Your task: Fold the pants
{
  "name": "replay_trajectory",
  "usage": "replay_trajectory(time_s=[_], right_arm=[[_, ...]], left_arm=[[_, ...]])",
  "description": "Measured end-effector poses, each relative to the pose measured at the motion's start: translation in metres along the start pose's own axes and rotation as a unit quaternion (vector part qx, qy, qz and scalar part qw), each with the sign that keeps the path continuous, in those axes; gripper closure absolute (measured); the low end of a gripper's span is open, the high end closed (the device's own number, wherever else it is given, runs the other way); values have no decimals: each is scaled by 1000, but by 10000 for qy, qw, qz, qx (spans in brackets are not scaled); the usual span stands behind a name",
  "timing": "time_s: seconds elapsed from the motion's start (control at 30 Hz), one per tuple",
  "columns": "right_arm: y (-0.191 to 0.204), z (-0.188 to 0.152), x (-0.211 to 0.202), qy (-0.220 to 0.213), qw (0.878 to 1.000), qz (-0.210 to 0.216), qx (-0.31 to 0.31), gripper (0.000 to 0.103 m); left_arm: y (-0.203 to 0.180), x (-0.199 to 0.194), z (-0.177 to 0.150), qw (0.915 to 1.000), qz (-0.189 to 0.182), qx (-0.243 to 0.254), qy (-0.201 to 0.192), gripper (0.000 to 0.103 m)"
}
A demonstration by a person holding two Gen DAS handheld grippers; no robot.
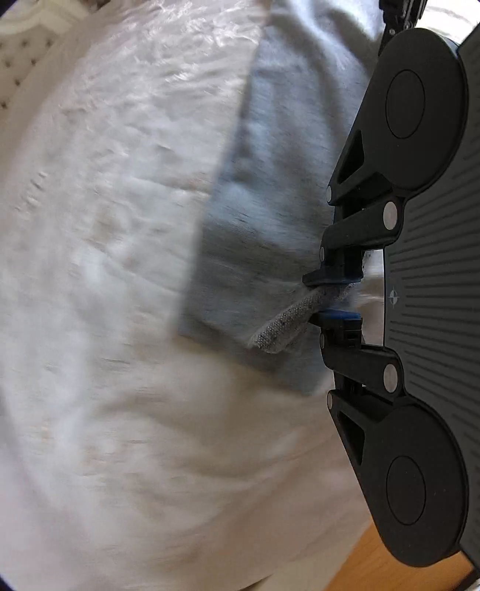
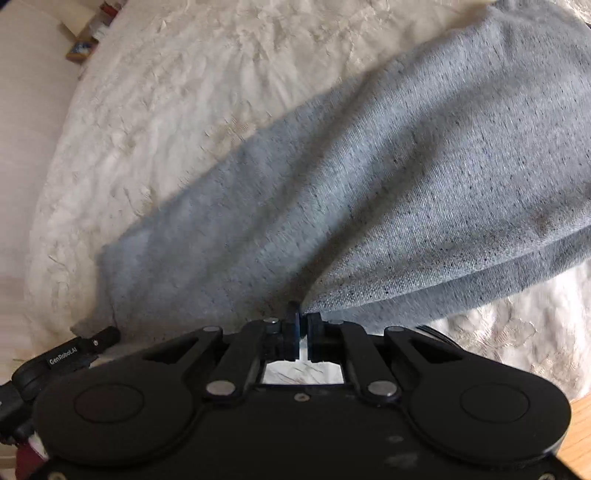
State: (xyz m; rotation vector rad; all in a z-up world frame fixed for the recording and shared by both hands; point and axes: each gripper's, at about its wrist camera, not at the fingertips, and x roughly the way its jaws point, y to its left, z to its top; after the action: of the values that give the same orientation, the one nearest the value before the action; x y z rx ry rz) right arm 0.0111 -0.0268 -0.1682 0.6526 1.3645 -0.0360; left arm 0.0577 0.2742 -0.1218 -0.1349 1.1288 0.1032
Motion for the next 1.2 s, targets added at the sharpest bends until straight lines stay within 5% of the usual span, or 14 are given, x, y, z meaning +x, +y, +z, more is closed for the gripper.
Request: replay_trajectory(time_s=[0.1,0.17,0.33,0.47,0.63,0.7,0.87,1.03,1.2], right_arm=[[0,4,-18,-371,9975,535,286,95],[-1,4,-17,-372,9970,609,298,94],[-1,3,17,482,9987,-141,104,88],[13,10,-2,492,9975,-120,-493,85],[45,25,-28,192,9881,-66,-1526,76],[65,34,-25,165,9801,-13,-1976,72],[99,35,-16,1192,9502,-429,-2849,71],[140,41,-16,632,9359,328,-3450,71],[203,49,36,287,8782,911,-4686,71]], left_arm=[[-6,-44,11,9942,-45,304,-1035,88],[-11,-48,13,9912,-2,528,-1210,86],[6,25,-3,9985,227,174,461,85],[28,31,-3,9970,-92,-559,523,84],[32,20,-3,9978,-76,-617,234,83],[31,23,-1,9977,-53,-635,236,83],[34,22,-4,9971,-37,-730,221,83],[38,19,-9,9977,-102,-649,160,83],[42,18,-10,9969,-195,-739,161,83]])
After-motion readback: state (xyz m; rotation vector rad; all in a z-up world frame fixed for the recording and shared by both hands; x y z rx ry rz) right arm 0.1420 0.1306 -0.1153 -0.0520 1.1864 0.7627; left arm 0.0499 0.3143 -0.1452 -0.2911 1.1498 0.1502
